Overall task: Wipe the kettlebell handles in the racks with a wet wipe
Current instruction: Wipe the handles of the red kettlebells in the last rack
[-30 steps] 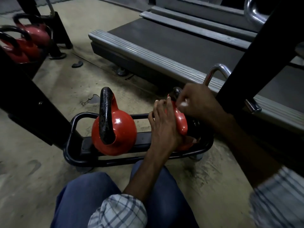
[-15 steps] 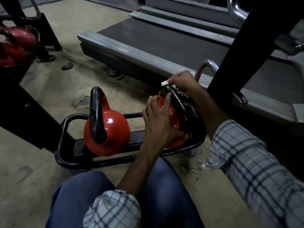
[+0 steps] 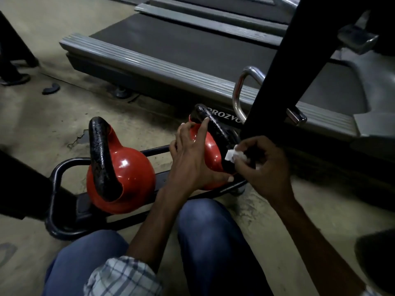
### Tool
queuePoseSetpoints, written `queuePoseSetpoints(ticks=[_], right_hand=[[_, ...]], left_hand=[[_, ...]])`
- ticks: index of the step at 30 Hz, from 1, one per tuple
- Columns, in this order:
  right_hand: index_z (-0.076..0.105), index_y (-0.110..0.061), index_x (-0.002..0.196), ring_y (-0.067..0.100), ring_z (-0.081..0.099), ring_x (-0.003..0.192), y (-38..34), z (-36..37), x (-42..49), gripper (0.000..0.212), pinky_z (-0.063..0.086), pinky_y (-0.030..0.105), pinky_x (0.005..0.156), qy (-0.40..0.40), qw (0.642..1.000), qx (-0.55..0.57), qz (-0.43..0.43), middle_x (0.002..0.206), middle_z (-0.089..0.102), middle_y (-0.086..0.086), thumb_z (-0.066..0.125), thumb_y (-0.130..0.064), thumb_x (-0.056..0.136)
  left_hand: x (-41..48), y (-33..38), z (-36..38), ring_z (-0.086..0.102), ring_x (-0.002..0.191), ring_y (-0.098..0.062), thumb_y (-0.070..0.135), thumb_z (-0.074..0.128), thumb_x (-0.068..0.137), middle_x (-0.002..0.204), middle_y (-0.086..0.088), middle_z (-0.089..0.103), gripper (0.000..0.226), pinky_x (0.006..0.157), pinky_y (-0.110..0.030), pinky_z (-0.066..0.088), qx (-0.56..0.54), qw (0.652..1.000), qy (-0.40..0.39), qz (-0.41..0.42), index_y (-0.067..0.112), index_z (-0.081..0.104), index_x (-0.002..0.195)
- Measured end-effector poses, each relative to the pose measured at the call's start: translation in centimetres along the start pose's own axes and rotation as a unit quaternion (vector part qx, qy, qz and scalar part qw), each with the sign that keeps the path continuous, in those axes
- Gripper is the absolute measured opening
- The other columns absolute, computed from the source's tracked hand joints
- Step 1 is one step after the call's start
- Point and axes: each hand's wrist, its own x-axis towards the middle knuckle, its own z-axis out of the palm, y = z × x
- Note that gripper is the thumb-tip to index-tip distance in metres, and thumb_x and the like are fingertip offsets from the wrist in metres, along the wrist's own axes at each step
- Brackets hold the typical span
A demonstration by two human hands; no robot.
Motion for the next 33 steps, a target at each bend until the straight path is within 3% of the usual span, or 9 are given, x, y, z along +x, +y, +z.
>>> queuePoseSetpoints(ticks=[8, 13, 16, 21, 23, 27, 31, 33], right_hand=[[0.070, -0.012, 0.089, 0.014, 0.074, 0.089, 1.9, 1.2, -0.3, 0.020, 0.055, 0.020, 0.075, 0.092, 0.981, 0.130, 0.111, 0.096, 0.077, 0.003, 0.073, 0.007, 0.084], [0.072, -0.001, 0.093, 0.010, 0.075, 0.091, 0.9, 0.2, -0.1, 0.012, 0.056, 0.021, 0.078, 0.169, 0.974, 0.083, 0.128, 0.094, 0.078, 0.000, 0.074, 0.006, 0.083], [0.074, -0.002, 0.094, 0.010, 0.074, 0.093, -1.0, -2.3, 0.2, 0.012, 0.058, 0.023, 0.082, 0.228, 0.965, 0.036, 0.128, 0.097, 0.077, 0.000, 0.072, 0.005, 0.084], [0.072, -0.005, 0.091, 0.009, 0.073, 0.084, -6.9, -9.9, 0.7, 0.012, 0.057, 0.022, 0.073, 0.300, 0.941, 0.010, 0.156, 0.092, 0.076, 0.002, 0.069, 0.006, 0.087], [0.072, -0.007, 0.091, 0.007, 0.072, 0.081, -10.1, -14.0, 0.8, 0.013, 0.055, 0.020, 0.073, 0.334, 0.926, 0.012, 0.174, 0.090, 0.076, 0.002, 0.068, 0.005, 0.086], [0.073, -0.010, 0.088, 0.008, 0.072, 0.078, -18.3, -22.5, 0.2, 0.013, 0.053, 0.021, 0.070, 0.399, 0.899, -0.022, 0.179, 0.088, 0.076, 0.002, 0.072, 0.001, 0.083], [0.072, -0.007, 0.087, 0.006, 0.070, 0.075, -28.5, -30.6, -0.5, 0.013, 0.053, 0.021, 0.069, 0.460, 0.869, -0.058, 0.175, 0.087, 0.076, 0.002, 0.071, 0.004, 0.081], [0.073, -0.008, 0.087, 0.009, 0.071, 0.076, -34.2, -34.3, -1.0, 0.011, 0.054, 0.023, 0.071, 0.489, 0.853, -0.068, 0.170, 0.086, 0.076, 0.001, 0.072, 0.002, 0.081]], left_hand=[[-0.1, -0.3, 0.6, 0.015, 0.146, -0.028, 0.066, 0.082, 0.061, 0.155, -0.005, 0.015, 0.119, 0.119, -0.054, 0.019, -0.037, 0.998, 0.046, 0.001, 0.035, 0.018, 0.156], [0.1, 1.2, -0.1, 0.015, 0.148, -0.018, 0.065, 0.080, 0.063, 0.155, -0.002, 0.019, 0.108, 0.116, -0.040, 0.005, -0.042, 0.997, 0.066, 0.005, 0.029, 0.030, 0.151], [0.2, 4.4, -1.3, 0.022, 0.144, -0.017, 0.058, 0.082, 0.063, 0.153, -0.002, 0.026, 0.102, 0.113, -0.038, 0.007, -0.028, 0.998, 0.045, 0.020, 0.029, 0.034, 0.148], [1.5, 13.0, -4.9, 0.028, 0.138, -0.020, 0.045, 0.088, 0.066, 0.150, -0.011, 0.036, 0.097, 0.110, -0.034, 0.019, -0.049, 0.994, -0.026, 0.093, 0.018, 0.042, 0.147], [2.1, 17.4, -6.9, 0.034, 0.137, -0.024, 0.052, 0.080, 0.071, 0.148, -0.012, 0.040, 0.092, 0.112, -0.036, 0.026, -0.072, 0.988, -0.040, 0.130, 0.016, 0.043, 0.148], [3.4, 27.2, -11.3, 0.041, 0.137, -0.032, 0.059, 0.071, 0.075, 0.146, -0.011, 0.045, 0.091, 0.110, -0.052, 0.038, -0.091, 0.973, -0.092, 0.191, 0.016, 0.042, 0.149], [4.2, 37.8, -17.4, 0.045, 0.128, -0.021, 0.051, 0.079, 0.074, 0.135, -0.008, 0.046, 0.084, 0.110, -0.029, 0.036, -0.133, 0.946, -0.142, 0.260, 0.017, 0.046, 0.144], [4.5, 43.1, -20.8, 0.047, 0.128, -0.020, 0.058, 0.076, 0.070, 0.134, -0.004, 0.048, 0.083, 0.108, -0.038, 0.038, -0.128, 0.938, -0.145, 0.286, 0.023, 0.049, 0.141]])
